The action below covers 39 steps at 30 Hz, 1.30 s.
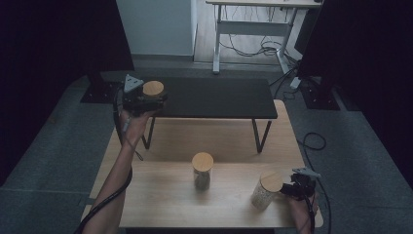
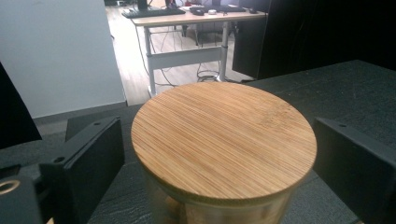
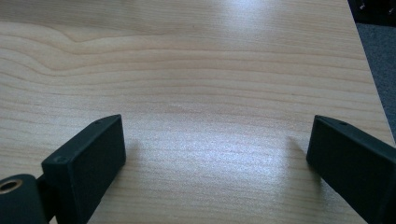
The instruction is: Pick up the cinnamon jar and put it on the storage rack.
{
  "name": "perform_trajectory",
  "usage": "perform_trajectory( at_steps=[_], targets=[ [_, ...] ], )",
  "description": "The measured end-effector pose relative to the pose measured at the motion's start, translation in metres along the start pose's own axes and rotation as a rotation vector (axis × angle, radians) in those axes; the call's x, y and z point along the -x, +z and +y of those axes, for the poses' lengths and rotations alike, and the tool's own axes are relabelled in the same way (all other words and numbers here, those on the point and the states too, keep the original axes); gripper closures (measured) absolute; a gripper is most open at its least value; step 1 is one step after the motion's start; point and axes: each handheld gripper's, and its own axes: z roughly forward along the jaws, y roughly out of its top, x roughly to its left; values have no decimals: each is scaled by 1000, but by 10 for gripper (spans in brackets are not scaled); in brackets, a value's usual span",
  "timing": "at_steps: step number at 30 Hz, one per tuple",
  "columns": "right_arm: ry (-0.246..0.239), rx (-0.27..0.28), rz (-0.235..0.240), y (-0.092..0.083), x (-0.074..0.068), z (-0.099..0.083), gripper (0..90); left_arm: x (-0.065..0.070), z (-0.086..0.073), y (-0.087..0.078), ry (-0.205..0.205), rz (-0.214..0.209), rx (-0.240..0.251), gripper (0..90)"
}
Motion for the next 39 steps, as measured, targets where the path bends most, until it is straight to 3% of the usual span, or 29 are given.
perform_trajectory(
  at_steps=[39],
  targets=[
    [-7, 7, 5, -1, 0, 0, 65, -2, -11, -31, 66, 27, 9, 31]
  ],
)
